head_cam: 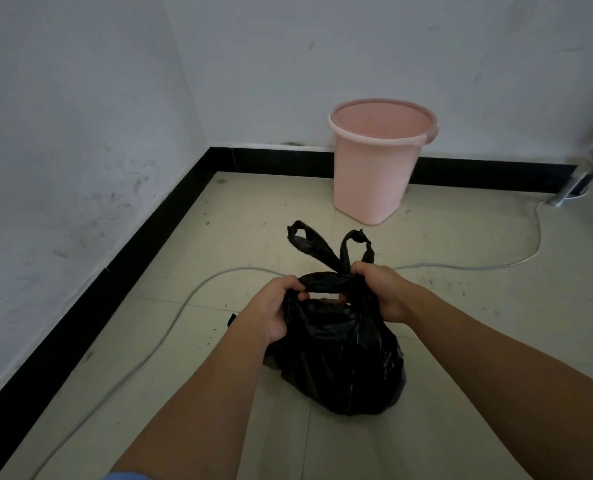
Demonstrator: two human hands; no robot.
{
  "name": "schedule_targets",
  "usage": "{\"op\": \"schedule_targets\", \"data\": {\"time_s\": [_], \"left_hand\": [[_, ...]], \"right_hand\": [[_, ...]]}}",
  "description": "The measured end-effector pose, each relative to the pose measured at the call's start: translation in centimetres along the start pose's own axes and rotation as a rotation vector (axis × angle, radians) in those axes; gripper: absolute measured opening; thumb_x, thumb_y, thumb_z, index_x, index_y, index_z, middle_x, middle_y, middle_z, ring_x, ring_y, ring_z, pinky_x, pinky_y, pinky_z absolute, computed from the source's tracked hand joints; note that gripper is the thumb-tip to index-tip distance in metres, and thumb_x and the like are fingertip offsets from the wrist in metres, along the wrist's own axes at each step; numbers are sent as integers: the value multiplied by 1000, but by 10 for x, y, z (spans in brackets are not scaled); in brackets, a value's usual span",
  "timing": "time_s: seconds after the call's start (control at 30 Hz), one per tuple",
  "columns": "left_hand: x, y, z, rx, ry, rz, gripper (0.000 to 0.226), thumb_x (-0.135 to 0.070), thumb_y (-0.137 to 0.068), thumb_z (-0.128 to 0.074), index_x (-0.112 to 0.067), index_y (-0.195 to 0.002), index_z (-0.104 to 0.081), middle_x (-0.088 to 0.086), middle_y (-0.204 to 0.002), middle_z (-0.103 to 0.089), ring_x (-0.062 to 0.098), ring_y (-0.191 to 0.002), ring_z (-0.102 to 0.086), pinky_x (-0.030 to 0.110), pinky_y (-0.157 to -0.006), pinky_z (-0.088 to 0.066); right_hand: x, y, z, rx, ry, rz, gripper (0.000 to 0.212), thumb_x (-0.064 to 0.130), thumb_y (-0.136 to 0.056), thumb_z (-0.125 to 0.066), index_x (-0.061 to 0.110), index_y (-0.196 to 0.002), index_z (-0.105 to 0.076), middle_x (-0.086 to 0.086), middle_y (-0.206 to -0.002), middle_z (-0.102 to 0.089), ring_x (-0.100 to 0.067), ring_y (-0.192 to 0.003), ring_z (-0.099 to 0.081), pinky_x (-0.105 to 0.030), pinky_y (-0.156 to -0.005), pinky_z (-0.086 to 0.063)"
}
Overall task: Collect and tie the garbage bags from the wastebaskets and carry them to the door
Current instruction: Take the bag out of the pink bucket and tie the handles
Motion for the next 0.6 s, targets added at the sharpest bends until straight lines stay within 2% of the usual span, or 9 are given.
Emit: {"op": "schedule_targets", "data": {"time_s": [0.07,0.13,0.2,0.23,0.3,0.4,0.5,0.53,0.6], "left_hand": [[-3,1,0,25,83,-26,14,-25,-83,-56,-12,-79,-54,0,-58,-46,20,-52,-51,30,-62,-47],[-7,4,-1,61,127,-58,27,-41,-81,-68,-16,-91,-62,2,-63,-48,21,-55,-55,31,-63,-50],[-10,1,0,53,96,-80,35,-52,-75,-72,-18,-82,-64,2,-61,-47,21,-58,-54,32,-66,-52],[-11,-2,1,22,69,-108,35,-52,-76,-72,-18,-77,-63,1,-60,-47,20,-58,-52,33,-69,-51],[-13,-7,2,-59,50,-193,22,-38,-84,-69,-17,-79,-67,0,-58,-50,17,-56,-50,33,-70,-49],[-17,-11,4,-127,48,-272,13,-24,-90,-63,-14,-85,-70,2,-57,-56,17,-53,-53,31,-64,-51],[-19,-14,10,-159,-10,-347,13,-19,-91,-61,-11,-92,-72,8,-74,-68,19,-59,-62,30,-62,-52],[-19,-15,11,-151,-26,-359,13,-17,-91,-61,-10,-95,-72,11,-82,-71,22,-66,-66,31,-65,-54],[-17,-14,7,-104,-48,-357,16,-16,-92,-61,-8,-100,-72,15,-95,-73,27,-82,-69,36,-76,-56]], "right_hand": [[1,2,-1,-17,65,11,17,17,-91,-48,5,-82,-55,-11,-68,-57,-23,-56,-57,-31,-59,-50],[3,3,1,-28,164,25,19,17,-91,-49,7,-76,-54,-8,-64,-57,-21,-56,-56,-30,-59,-48],[3,5,1,-8,270,26,24,19,-92,-48,8,-72,-56,-8,-66,-61,-20,-60,-56,-31,-64,-48],[3,5,0,-1,316,26,26,20,-92,-48,8,-71,-57,-8,-68,-62,-20,-62,-56,-32,-67,-48],[2,4,0,-10,357,23,27,21,-91,-48,8,-70,-59,-9,-72,-63,-21,-64,-57,-33,-70,-48],[1,5,-2,80,187,-22,27,30,-91,-46,8,-86,-59,-11,-73,-64,-23,-63,-60,-31,-67,-50],[6,13,-5,236,77,-55,49,58,-88,-52,11,-98,-64,-11,-80,-65,-24,-72,-64,-30,-68,-54],[7,16,-6,233,124,-47,51,62,-86,-56,12,-95,-66,-7,-76,-66,-22,-70,-63,-28,-64,-55],[7,13,-6,114,230,-8,43,57,-84,-64,15,-89,-68,-2,-62,-61,-16,-57,-58,-24,-55,-51]]}}
Point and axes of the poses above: each hand's wrist, its own y-axis away from the middle knuckle, its own z-axis out of the back of the hand, x = y × z, the point moved 5 cm from there along -y, towards the middle knuckle
